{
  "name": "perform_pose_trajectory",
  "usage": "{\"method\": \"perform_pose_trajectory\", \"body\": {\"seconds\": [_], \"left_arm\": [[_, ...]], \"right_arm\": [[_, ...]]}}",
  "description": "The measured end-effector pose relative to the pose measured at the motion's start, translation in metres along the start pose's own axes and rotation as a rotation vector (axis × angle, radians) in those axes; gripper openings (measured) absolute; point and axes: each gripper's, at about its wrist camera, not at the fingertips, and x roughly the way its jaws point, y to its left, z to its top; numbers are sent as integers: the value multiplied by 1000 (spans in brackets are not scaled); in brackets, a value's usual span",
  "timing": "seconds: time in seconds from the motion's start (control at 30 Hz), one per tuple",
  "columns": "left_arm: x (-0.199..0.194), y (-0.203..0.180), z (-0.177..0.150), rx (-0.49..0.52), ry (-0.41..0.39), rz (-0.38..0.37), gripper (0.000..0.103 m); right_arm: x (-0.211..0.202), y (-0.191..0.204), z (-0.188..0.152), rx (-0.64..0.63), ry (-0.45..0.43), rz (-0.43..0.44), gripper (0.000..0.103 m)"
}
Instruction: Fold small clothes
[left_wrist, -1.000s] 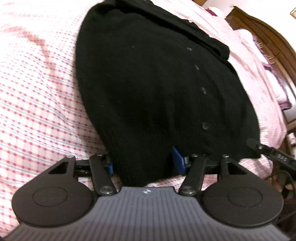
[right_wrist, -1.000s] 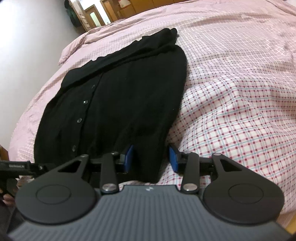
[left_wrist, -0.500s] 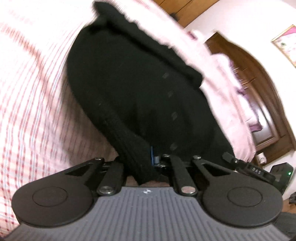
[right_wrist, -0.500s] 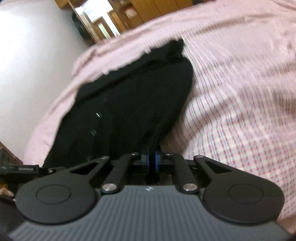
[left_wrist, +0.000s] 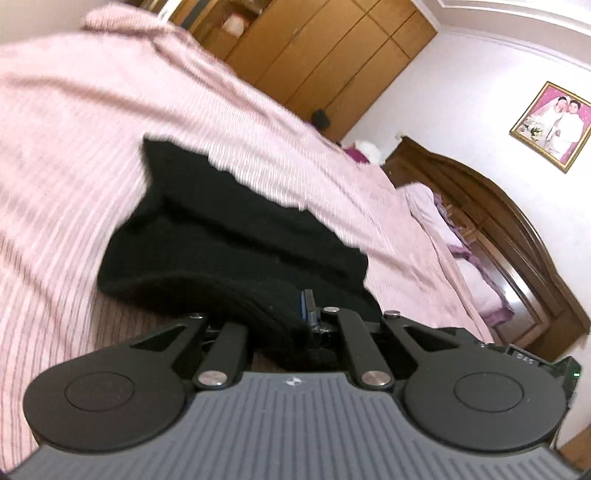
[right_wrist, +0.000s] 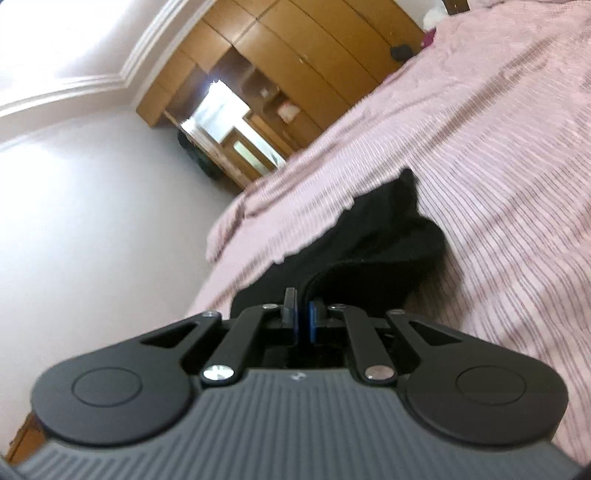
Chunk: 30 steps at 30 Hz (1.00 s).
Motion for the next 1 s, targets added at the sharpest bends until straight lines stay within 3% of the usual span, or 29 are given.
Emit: {"method": "perform_pose_trajectory", "body": {"seconds": [0.27, 0.57, 0.73, 1.0], "left_arm": [[41, -22, 60, 77, -97, 56, 7], [125, -26, 131, 171, -150, 159, 7], [197, -7, 154, 185, -106, 215, 7], [290, 53, 145, 179, 20, 323, 9]], "right_arm": [[54, 9, 42, -46, -111, -15, 8], [136, -1, 88, -83, -179, -43, 8], [189, -17, 96, -114, -163, -108, 8], [261, -56, 85, -168, -92, -253, 8]]}}
